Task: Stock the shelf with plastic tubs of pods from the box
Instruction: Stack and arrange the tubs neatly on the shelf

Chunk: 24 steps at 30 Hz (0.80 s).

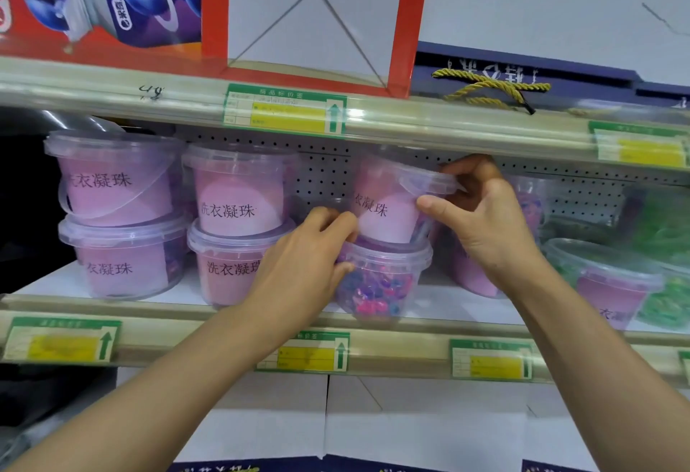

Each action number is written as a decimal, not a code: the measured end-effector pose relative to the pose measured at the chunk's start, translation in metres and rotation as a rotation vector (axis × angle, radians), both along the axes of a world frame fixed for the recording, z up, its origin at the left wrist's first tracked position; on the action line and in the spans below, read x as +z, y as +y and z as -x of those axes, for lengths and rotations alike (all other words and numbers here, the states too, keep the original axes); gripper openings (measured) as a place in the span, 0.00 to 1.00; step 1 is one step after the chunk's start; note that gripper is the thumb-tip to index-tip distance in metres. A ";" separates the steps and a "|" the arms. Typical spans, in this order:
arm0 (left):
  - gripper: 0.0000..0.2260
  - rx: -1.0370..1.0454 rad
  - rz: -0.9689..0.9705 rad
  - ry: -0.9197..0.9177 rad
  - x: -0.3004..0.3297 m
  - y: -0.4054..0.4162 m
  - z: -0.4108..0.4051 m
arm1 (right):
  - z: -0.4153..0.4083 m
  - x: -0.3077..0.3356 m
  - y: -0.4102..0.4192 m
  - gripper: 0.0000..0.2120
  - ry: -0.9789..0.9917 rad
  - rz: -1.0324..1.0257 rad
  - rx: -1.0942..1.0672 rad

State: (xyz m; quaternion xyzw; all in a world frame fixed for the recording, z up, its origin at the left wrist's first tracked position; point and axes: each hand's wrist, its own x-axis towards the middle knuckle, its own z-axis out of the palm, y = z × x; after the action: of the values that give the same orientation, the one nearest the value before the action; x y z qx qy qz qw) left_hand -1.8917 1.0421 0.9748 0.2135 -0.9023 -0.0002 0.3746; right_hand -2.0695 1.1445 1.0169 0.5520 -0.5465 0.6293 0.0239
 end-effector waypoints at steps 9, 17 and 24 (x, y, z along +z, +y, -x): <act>0.15 0.000 0.197 0.035 0.004 0.010 0.008 | 0.009 -0.022 0.035 0.19 -0.005 0.179 -0.296; 0.24 -0.180 -0.179 -0.086 0.015 0.006 -0.003 | 0.011 -0.034 0.058 0.24 -0.095 0.172 -0.270; 0.13 -0.025 0.081 -0.139 0.019 -0.011 0.002 | 0.009 -0.039 0.064 0.27 -0.109 0.163 -0.243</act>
State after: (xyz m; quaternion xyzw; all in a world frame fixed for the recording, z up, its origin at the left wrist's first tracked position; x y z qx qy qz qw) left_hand -1.8934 1.0310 0.9939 0.1862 -0.9281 0.0463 0.3192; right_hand -2.0780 1.2080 0.9782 0.4431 -0.5570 0.6930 0.1148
